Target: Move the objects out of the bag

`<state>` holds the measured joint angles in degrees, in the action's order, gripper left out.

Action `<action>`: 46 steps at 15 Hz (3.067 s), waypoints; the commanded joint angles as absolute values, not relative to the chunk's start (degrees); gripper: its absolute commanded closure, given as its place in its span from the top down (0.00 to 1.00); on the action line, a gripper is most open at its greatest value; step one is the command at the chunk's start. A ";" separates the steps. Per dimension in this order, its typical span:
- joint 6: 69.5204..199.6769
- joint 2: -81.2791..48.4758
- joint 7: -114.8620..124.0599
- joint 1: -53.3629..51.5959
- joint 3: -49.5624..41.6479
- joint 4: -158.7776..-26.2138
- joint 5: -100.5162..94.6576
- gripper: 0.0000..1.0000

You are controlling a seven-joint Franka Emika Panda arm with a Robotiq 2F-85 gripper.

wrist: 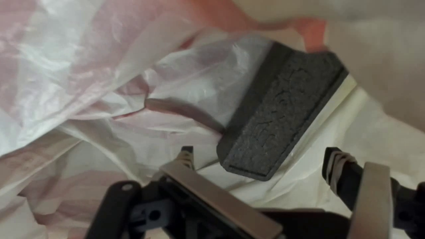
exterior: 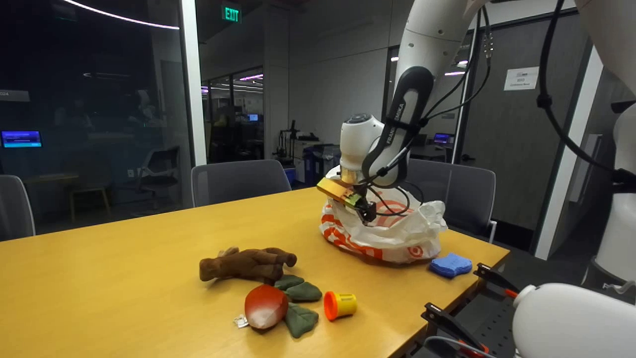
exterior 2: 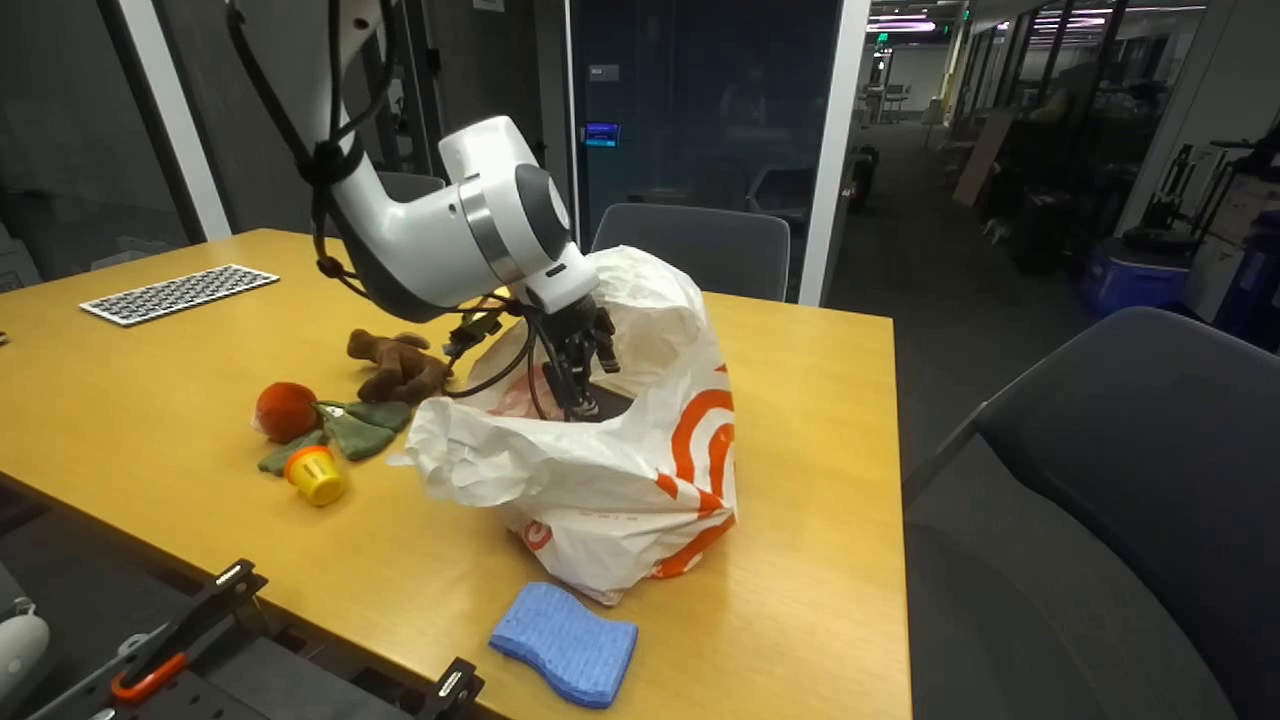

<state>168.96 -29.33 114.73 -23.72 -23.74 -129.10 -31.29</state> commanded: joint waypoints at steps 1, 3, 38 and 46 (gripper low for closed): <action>172.38 -36.22 126.41 -31.47 -32.03 -126.18 -33.00 1.00; 172.39 -39.25 129.34 -35.33 -35.64 -125.71 -33.27 0.92; 143.37 -22.30 97.09 -24.90 -17.25 -128.53 -33.73 0.63; 142.07 -20.95 73.59 -15.10 -8.96 -130.50 -37.98 1.00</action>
<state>143.18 -21.56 80.95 -18.46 -11.46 -129.63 -35.85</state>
